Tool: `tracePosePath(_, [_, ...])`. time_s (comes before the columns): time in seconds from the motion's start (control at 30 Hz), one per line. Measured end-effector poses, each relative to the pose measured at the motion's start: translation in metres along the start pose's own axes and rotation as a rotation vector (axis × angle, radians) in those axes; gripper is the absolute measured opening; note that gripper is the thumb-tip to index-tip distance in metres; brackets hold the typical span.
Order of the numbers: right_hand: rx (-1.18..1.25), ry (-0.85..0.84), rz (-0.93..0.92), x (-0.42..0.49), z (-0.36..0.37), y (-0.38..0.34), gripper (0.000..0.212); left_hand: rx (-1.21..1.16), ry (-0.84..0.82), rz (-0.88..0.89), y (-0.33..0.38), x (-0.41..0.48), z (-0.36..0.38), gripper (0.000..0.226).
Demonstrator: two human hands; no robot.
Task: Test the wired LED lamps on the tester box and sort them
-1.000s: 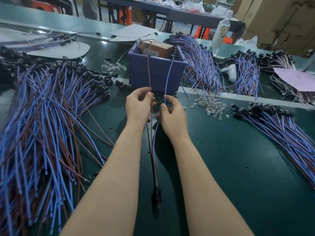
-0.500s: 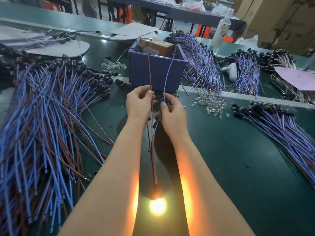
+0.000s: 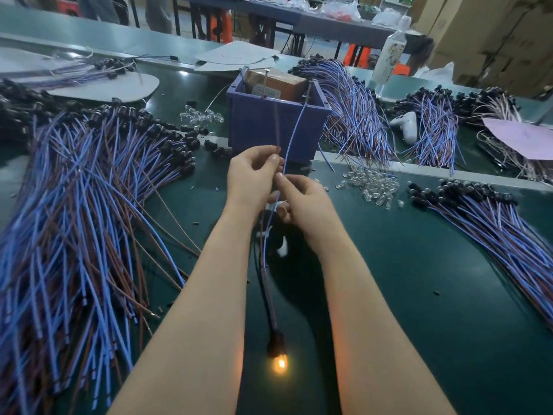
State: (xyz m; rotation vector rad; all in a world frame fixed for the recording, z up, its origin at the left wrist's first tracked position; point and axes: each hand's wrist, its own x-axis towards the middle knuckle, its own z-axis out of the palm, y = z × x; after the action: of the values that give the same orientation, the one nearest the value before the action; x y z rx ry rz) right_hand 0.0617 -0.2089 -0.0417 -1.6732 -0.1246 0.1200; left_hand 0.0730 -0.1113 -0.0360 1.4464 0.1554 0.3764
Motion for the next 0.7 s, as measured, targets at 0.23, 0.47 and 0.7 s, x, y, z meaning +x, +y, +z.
tracePosePath(0.23, [0.385, -0.161, -0.026, -0.022, -0.032, -0.027, 0.012, 0.136, -0.238, 0.201, 0.04, -0.02, 0.012, 0.02])
tracePosePath(0.47, [0.702, 0.468, -0.287, -0.046, -0.084, -0.053, 0.017, 0.843, -0.602, 0.25, 0.074, -0.044, 0.056, 0.028])
tracePosePath(0.7, [0.973, 0.907, -0.419, -0.092, -0.154, -0.055, 0.02, 0.96, -0.686, 0.415, 0.116, -0.067, 0.148, 0.027])
